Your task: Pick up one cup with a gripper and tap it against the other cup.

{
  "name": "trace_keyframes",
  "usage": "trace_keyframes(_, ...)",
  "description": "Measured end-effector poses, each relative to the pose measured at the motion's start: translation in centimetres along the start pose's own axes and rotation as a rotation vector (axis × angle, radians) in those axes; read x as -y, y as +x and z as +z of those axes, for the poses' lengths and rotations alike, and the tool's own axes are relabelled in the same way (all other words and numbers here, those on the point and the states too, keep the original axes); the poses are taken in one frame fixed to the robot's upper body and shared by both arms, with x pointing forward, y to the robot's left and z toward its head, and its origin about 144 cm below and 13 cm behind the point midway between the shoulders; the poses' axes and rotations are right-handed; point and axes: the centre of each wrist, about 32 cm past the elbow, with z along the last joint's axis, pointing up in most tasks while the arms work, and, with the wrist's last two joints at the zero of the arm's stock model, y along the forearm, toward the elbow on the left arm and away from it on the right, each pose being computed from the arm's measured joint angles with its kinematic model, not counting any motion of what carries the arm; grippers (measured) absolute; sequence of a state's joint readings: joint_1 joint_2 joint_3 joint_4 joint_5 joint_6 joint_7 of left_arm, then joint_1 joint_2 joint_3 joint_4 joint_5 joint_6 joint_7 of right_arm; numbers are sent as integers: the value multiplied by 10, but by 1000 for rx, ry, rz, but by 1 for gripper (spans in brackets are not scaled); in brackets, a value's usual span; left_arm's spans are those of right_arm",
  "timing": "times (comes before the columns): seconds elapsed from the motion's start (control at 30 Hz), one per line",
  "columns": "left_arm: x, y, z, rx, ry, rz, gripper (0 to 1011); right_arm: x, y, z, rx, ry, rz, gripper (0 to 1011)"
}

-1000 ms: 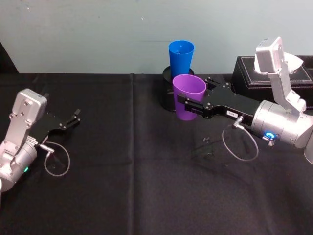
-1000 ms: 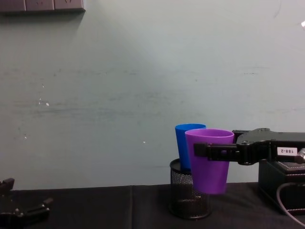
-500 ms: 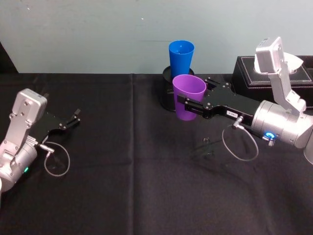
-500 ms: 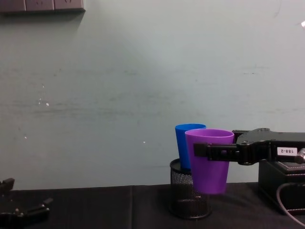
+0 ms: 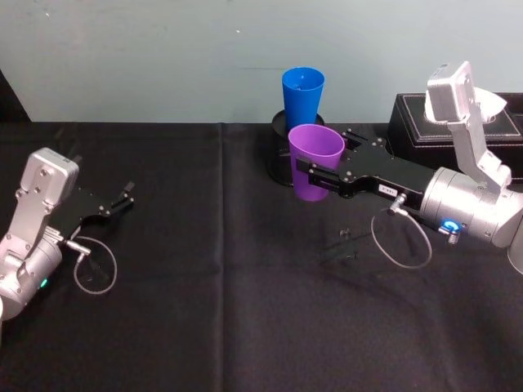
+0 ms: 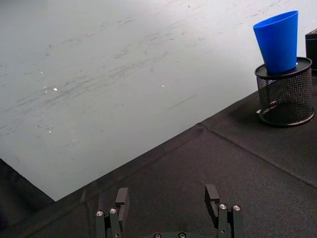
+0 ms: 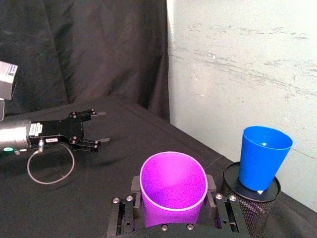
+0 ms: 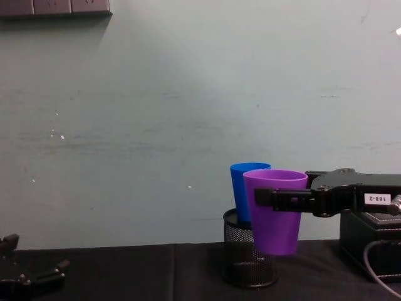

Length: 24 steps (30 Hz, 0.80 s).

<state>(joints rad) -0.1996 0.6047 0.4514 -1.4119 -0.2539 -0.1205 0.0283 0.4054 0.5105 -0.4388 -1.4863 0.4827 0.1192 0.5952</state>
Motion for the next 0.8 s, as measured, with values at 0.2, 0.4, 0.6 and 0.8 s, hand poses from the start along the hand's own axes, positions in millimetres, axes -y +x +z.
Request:
trace_keyframes(0.2,0,0,0,0,0,0,1005,0,0,0,0,0,0,735)
trace_keyframes(0.4,0,0,0,0,0,0,1005,0,0,0,0,0,0,735)
trace_keyframes(0.6,0,0,0,0,0,0,1005,0,0,0,0,0,0,735)
trace_keyframes(0.8,0,0,0,0,0,0,1005,0,0,0,0,0,0,734)
